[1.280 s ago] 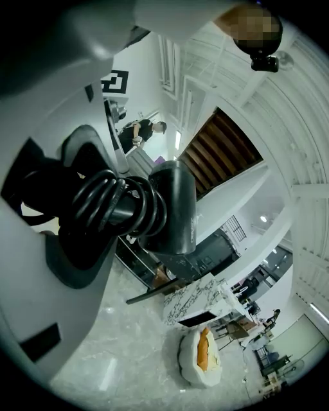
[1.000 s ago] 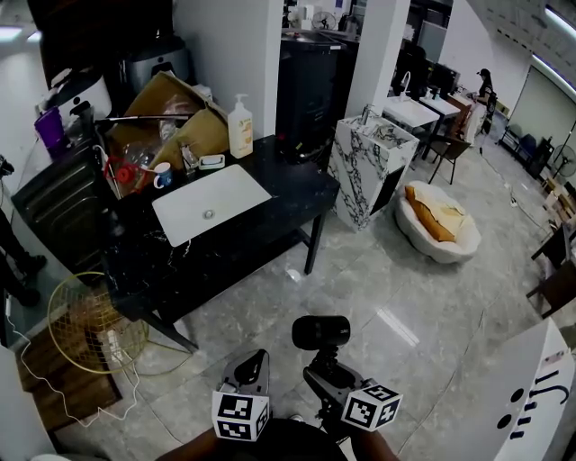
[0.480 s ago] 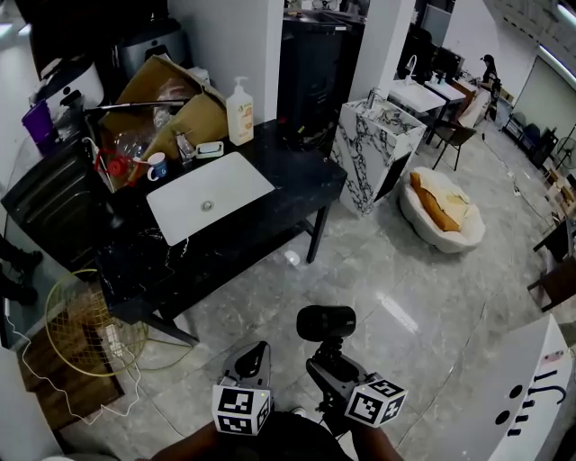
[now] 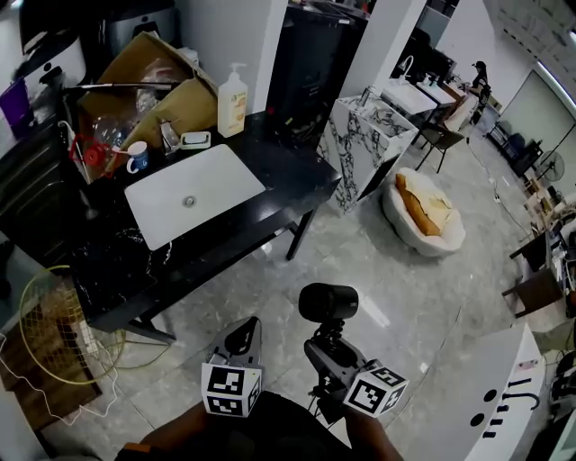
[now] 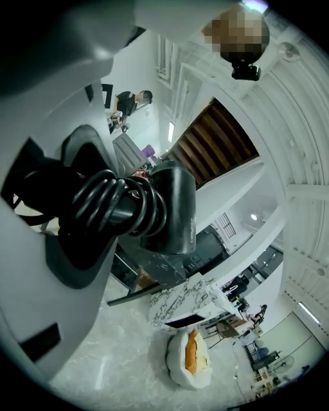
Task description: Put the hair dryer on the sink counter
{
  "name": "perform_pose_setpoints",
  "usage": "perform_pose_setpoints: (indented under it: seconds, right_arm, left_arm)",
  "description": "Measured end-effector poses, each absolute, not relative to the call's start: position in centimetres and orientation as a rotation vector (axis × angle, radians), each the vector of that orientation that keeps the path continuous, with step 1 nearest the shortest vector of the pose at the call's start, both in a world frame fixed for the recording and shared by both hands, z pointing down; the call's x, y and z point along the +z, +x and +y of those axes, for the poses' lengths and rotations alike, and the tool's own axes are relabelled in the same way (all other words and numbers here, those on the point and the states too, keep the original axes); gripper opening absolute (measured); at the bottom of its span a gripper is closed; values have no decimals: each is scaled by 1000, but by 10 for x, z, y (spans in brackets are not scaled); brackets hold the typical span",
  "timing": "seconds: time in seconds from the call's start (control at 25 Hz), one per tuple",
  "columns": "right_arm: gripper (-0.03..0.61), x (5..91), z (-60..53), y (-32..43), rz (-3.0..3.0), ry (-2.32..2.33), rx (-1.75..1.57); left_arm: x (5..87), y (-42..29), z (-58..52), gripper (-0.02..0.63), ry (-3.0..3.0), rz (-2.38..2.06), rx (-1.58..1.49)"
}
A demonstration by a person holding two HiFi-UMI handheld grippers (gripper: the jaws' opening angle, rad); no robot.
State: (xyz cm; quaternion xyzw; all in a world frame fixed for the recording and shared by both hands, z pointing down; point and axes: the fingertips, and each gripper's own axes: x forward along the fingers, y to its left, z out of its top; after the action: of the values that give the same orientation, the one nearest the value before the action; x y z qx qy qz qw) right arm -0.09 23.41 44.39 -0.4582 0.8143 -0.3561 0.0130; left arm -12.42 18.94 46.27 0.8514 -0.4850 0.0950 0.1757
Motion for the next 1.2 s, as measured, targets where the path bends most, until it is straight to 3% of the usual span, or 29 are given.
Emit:
perform_pose_setpoints:
  seconds: [0.8, 1.2]
  right_arm:
    - [262, 453, 119, 4, 2558, -1322, -1194]
    - [262, 451, 11, 67, 2714, -1183, -1170]
  left_arm:
    - [466, -137, 91, 6, 2312, -1493, 243]
    - [452, -72, -3, 6, 2230, -1645, 276]
